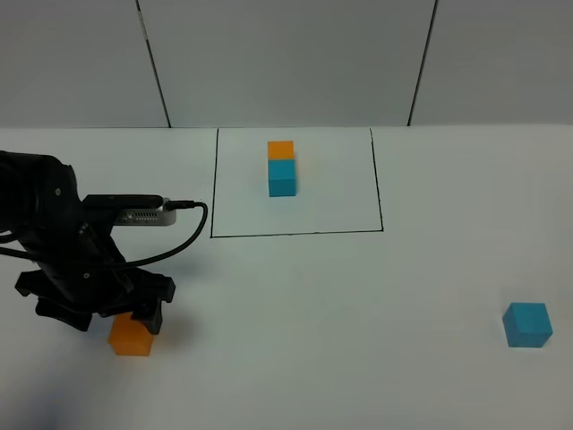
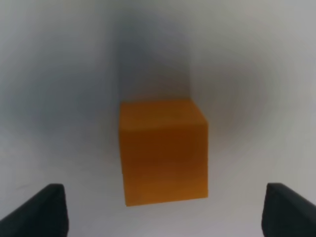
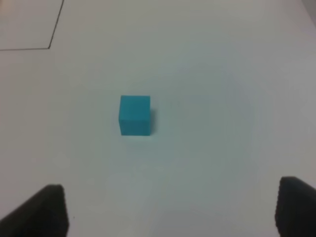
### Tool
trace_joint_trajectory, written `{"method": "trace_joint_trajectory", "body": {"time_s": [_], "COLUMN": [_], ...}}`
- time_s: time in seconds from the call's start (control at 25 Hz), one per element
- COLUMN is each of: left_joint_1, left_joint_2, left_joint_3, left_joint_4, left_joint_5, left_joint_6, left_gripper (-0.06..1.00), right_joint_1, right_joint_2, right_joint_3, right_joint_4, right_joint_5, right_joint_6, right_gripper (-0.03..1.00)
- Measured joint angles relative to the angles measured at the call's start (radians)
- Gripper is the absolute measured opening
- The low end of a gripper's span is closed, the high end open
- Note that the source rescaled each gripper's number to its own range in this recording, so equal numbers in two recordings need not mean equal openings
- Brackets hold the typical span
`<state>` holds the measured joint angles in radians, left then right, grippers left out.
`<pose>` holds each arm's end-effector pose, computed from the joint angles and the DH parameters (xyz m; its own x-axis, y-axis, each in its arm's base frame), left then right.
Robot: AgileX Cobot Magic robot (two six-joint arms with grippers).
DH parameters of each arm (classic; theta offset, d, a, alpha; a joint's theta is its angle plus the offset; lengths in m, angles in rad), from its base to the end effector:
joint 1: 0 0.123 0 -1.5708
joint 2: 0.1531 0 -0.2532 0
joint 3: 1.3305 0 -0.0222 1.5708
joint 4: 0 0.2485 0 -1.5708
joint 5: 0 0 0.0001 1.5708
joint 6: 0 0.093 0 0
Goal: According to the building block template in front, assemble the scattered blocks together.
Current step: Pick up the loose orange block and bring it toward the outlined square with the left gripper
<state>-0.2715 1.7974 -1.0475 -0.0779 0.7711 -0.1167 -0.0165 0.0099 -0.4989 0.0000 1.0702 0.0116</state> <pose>0.3032 -0.0896 0.1308 -0.9872 0.0968 -0.1268 0.1070 0.9913 -0.0766 0.0283 -0.0005 0.2739 -0.4739 0.0194 -0.8804 0.0220 0.9997 0.0102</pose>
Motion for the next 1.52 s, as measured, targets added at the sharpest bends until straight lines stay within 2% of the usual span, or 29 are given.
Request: {"method": "trace_joint_trajectory", "body": {"time_s": [0.24,0.36,0.52,0.64,0.68,0.76,0.88,1.08,1.16,1.4,1.52], "left_joint_1": [-0.012,-0.012,-0.012,-0.012,-0.012,-0.012,-0.012,-0.034,-0.059,-0.172,-0.231], "left_joint_2": [0.076,0.108,0.137,0.149,0.150,0.150,0.150,0.124,0.120,0.222,0.305], "left_joint_3": [-0.003,-0.003,-0.004,-0.004,-0.004,-0.005,-0.032,-0.137,-0.200,-0.383,-0.482], "left_joint_4": [0.000,0.000,0.000,0.000,0.000,0.000,0.016,0.044,0.078,0.264,0.285], "left_joint_5": [-0.027,-0.042,-0.083,-0.100,-0.101,-0.100,-0.064,0.018,0.070,0.234,0.267], "left_joint_6": [-0.031,-0.046,-0.050,-0.054,-0.055,-0.057,-0.030,0.090,0.160,0.404,0.558], "left_gripper": [0.91,0.85,0.71,0.48,0.34,0.00,0.02,0.02,0.02,0.02,0.02], "right_joint_1": [0.000,0.000,0.000,0.000,0.000,0.000,0.000,0.000,0.000,0.000,0.000], "right_joint_2": [0.000,0.000,0.000,0.000,0.000,0.000,0.000,0.000,0.000,0.000,0.000], "right_joint_3": [0.000,0.000,0.000,0.000,0.000,0.000,0.000,0.000,0.000,0.000,0.000], "right_joint_4": [0.000,0.000,0.000,0.000,0.000,0.000,0.000,0.000,0.000,0.000,0.000], "right_joint_5": [0.000,0.000,0.000,0.000,0.000,0.000,0.000,0.000,0.000,0.000,0.000], "right_joint_6": [0.000,0.000,0.000,0.000,0.000,0.000,0.000,0.000,0.000,0.000,0.000], "right_gripper": [0.72,0.72,0.72,0.72,0.72,0.72,0.72,0.72,0.72,0.72,0.72]}}
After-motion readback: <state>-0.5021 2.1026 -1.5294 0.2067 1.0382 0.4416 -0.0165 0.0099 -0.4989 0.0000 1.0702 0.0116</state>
